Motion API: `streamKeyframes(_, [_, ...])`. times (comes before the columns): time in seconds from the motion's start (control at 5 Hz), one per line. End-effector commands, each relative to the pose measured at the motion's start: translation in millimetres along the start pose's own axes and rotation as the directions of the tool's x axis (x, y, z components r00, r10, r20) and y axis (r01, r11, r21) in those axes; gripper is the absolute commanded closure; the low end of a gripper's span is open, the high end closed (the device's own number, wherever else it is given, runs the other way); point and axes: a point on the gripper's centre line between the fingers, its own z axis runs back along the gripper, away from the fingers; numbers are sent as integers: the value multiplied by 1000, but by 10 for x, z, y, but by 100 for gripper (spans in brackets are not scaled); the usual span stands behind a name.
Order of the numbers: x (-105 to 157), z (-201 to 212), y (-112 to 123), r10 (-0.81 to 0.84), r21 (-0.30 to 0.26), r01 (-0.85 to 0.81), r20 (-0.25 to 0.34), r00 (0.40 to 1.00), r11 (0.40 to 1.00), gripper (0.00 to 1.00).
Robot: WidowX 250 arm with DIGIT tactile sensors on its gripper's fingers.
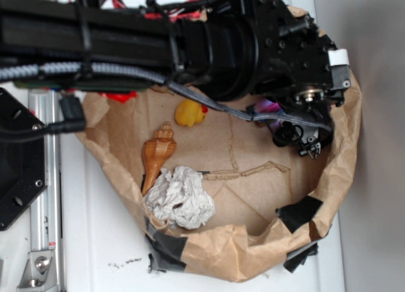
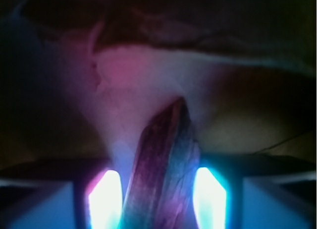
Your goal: Grab the wood chip.
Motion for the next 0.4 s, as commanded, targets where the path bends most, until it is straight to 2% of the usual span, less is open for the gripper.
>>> streamKeyframes(0.0, [-13, 215, 53, -49, -54, 50, 5, 999, 997, 100])
streamKeyframes(0.2, [-220, 768, 80, -240, -104, 239, 8, 971, 965, 100])
